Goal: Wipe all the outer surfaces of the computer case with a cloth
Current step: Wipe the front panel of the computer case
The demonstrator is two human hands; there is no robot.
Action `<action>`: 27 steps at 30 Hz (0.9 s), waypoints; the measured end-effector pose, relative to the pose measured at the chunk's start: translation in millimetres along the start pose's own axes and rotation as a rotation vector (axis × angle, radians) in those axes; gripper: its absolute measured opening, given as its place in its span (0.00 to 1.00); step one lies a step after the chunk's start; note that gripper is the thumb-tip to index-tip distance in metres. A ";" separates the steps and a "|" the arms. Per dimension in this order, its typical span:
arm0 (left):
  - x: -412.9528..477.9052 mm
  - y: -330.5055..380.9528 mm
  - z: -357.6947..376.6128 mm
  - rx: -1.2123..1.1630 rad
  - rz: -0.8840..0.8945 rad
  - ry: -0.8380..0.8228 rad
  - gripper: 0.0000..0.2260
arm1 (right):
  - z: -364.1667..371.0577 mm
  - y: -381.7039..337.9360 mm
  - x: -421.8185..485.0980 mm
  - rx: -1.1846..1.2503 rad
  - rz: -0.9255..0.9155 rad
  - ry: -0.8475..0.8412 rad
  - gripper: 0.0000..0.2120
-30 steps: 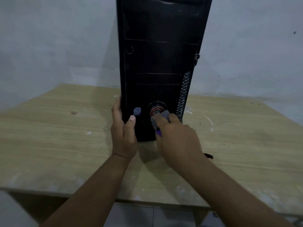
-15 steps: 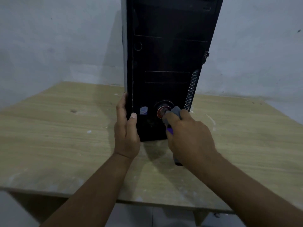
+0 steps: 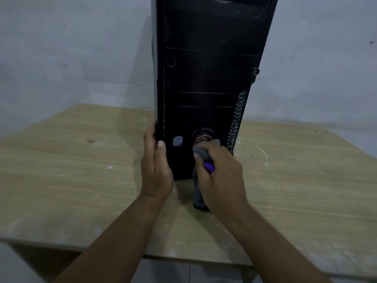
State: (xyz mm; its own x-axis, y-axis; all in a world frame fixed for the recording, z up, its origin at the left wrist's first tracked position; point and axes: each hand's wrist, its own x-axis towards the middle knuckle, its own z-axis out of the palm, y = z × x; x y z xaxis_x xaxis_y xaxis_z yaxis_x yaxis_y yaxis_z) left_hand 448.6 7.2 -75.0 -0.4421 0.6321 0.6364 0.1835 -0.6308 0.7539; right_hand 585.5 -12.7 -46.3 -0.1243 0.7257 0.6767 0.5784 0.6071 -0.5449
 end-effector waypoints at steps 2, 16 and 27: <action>0.0 1.5 0.6 -0.009 -0.002 -0.001 0.22 | -4.5 -12.0 6.6 0.050 0.063 -0.014 0.05; -0.9 3.3 1.1 -0.035 0.028 -0.034 0.22 | -21.9 -37.5 41.2 -0.327 -0.073 -0.104 0.07; 3.1 -3.5 -8.1 -0.132 -0.067 -0.068 0.23 | 24.5 -43.6 25.6 -0.457 -0.259 -0.023 0.13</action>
State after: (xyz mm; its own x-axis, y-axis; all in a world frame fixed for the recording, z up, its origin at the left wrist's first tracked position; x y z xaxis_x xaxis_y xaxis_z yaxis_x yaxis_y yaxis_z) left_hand 439.4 7.7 -77.0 -0.3885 0.7008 0.5983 0.0370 -0.6369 0.7701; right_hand 537.4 -12.7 -17.3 -0.3250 0.5805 0.7466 0.8185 0.5681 -0.0855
